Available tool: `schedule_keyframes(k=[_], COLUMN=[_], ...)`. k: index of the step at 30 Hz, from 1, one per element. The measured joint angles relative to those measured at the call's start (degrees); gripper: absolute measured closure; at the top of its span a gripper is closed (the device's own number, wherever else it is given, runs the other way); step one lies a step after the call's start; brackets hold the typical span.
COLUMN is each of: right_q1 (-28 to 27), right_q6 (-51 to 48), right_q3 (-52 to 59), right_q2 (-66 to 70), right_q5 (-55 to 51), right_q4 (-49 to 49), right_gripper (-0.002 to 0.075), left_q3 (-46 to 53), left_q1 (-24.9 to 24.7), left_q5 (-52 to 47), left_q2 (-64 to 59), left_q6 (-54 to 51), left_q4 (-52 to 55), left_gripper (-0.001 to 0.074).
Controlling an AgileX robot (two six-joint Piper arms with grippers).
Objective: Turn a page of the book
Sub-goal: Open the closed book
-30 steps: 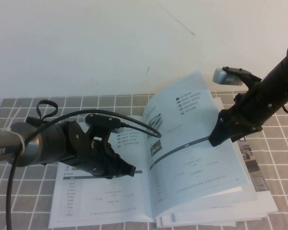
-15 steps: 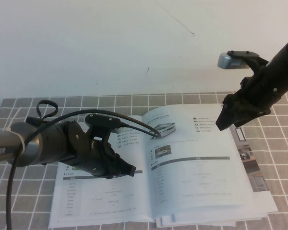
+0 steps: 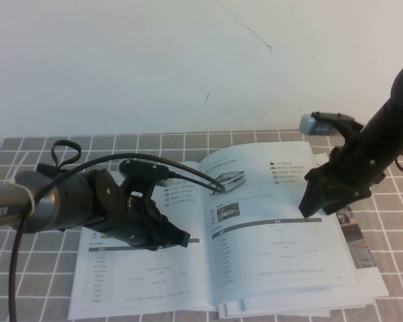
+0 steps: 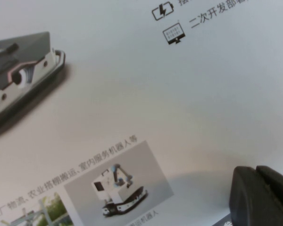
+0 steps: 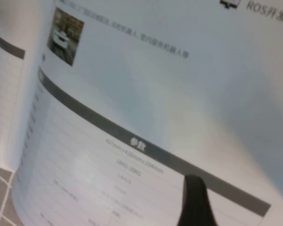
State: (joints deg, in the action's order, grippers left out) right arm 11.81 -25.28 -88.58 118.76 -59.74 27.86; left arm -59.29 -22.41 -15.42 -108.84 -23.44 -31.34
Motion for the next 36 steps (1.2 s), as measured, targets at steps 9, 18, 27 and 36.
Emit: schedule_keyframes(k=[9, 18, 27, 36], right_q1=[0.0, 0.0, -0.3, -2.4], right_q6=[-0.5, -0.9, -1.1, -2.7], right_q3=[1.2, 1.2, 1.2, 1.2], right_q2=[2.6, 3.5, 3.5, 3.5], right_q5=[2.1, 2.3, 1.3, -0.9], right_q4=[2.5, 2.5, 2.5, 3.1], right_gripper=[0.0297, 0.0297, 0.0297, 0.0297], left_q3=[0.0, 0.0, 0.0, 0.0], left_q1=[0.0, 0.0, 0.0, 0.0], left_q5=[0.0, 0.1, 0.1, 0.1], left_q2=[0.0, -0.8, -0.8, -0.9], left_q6=[0.0, 0.0, 0.0, 0.0], left_q4=[0.0, 0.0, 0.0, 0.0], left_gripper=[0.0739, 0.0739, 0.0739, 0.0739])
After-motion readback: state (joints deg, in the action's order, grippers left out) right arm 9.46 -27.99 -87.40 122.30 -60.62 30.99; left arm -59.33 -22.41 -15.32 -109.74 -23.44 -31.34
